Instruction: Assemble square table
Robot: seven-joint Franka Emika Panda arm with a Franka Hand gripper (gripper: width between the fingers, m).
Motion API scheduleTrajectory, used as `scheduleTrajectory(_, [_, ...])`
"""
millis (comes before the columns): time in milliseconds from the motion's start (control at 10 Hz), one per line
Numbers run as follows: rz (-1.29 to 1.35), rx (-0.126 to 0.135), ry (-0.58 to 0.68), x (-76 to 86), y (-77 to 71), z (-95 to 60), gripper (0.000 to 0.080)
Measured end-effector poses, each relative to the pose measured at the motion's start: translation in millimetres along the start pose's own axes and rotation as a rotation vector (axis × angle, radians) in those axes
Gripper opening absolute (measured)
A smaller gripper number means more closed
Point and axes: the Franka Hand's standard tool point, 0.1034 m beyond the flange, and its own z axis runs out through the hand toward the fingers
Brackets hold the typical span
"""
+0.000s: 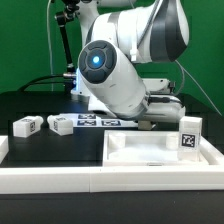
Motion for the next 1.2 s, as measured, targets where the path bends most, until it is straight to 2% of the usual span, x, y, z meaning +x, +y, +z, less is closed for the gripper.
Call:
scheduleTrajectory(300, [-0.039,-0.007,0.039,-10.7,-4.3,-47.5,0.0290])
scheduleTrajectory(500, [-0.039,0.009,0.073,-12.1,-6.7,-70.6,0.0290])
scheduleTrajectory(700, [-0.039,0.006,0.096,-7.9,-6.9,-67.4,0.0290])
scheduleTrajectory(900, [-0.059,0.007,0.247,-3.0,-8.8,-75.8,0.0290])
scheduleTrajectory(1100, [-0.101,0.018,0.364,-11.4,-4.2,-94.8,0.0290])
scheduleTrajectory(1200, [-0.110,0.026,0.402,-14.3,-7.6,-106.4,0.0290])
